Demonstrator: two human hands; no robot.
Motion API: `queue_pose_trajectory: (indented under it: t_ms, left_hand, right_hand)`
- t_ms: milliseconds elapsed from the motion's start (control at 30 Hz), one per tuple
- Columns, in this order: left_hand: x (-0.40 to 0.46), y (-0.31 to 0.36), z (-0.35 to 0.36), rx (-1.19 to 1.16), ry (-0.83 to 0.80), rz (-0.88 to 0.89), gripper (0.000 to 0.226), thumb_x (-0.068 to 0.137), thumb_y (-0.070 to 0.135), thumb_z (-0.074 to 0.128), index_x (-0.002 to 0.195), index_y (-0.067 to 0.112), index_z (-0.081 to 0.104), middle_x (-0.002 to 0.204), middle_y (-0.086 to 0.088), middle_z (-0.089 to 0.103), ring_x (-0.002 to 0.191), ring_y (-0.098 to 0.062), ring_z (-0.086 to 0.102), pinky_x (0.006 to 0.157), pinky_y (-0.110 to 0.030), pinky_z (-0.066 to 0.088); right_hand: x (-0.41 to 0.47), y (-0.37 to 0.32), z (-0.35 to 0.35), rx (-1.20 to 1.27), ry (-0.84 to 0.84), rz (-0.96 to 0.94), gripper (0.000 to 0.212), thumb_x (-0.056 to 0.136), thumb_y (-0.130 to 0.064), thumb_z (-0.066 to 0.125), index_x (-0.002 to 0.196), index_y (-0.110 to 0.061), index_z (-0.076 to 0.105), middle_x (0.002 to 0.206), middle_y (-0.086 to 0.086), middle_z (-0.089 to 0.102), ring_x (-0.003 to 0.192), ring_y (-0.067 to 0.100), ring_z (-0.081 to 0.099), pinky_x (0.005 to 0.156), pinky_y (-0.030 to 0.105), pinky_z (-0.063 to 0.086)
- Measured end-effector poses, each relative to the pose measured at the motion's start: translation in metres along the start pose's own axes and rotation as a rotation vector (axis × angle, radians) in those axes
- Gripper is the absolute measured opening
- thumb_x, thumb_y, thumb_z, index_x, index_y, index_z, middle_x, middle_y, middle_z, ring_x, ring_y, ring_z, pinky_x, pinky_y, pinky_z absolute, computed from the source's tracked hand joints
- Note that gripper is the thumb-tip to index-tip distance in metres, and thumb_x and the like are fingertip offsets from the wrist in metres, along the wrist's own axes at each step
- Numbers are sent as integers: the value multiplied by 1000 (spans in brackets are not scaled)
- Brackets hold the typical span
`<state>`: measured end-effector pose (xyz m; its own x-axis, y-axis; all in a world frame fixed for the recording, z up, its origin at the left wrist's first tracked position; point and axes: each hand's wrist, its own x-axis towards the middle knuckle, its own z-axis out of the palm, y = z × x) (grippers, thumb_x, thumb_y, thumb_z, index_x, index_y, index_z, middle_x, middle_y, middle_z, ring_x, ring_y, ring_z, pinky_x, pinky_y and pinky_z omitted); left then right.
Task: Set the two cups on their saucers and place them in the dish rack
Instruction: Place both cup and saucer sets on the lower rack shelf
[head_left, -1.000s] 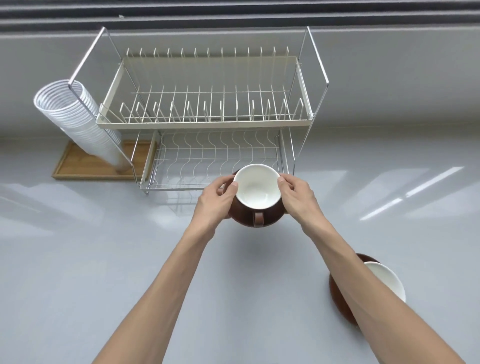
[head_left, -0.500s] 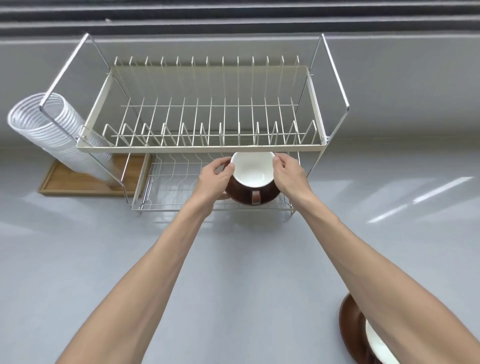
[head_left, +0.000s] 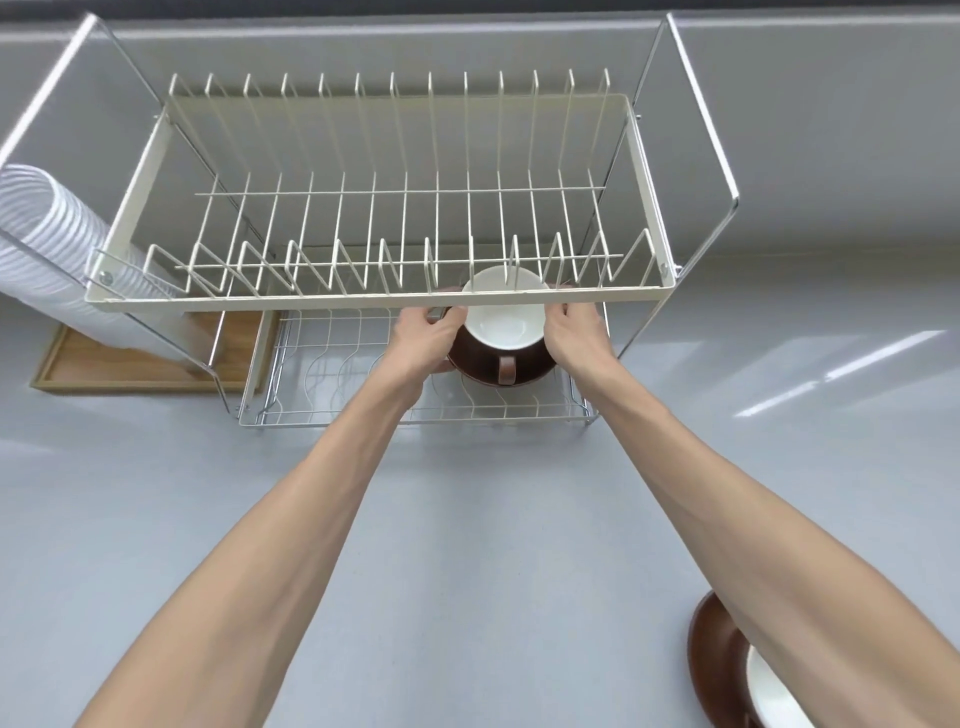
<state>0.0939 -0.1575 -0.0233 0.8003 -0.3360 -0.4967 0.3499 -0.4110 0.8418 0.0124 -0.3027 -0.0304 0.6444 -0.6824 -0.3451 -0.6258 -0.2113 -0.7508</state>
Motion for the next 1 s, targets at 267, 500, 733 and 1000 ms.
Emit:
queue_pose_trajectory:
  t_ms: [267,500,733,1000]
  left_hand:
    - [-13,2,1,116,-36,30,25,101,30,51,123,20,57,112,-1,58,97,-20,56,97,-45,54]
    - [-38,3,-7,282,-89,75,50,99,32,52,148,22,45,127,1,56,111,-25,59,92,-44,54]
    - [-70,-3,-9,367,-154,87,46,99,35,54,144,24,50,126,-4,58,110,-24,60,89,-41,53]
    - [-113,-18,-1,550,-269,173,48,100,40,52,145,24,48,135,-3,63,115,-20,60,97,-34,47]
  right_hand:
    - [-8,0,-3,-82,-35,-29,27,102,-29,30,89,-13,48,92,6,54,90,28,49,78,35,37]
    - [-43,-1,-13,-53,-107,-89,48,98,-28,43,144,-17,41,139,7,56,129,29,50,106,41,40]
    - [-79,1,-26,-170,-175,-132,56,96,-28,47,149,-16,35,144,11,53,134,32,45,109,38,38]
    - [-125,17,-47,-423,-235,-211,51,98,-36,46,146,-20,44,145,8,53,136,27,46,110,40,39]
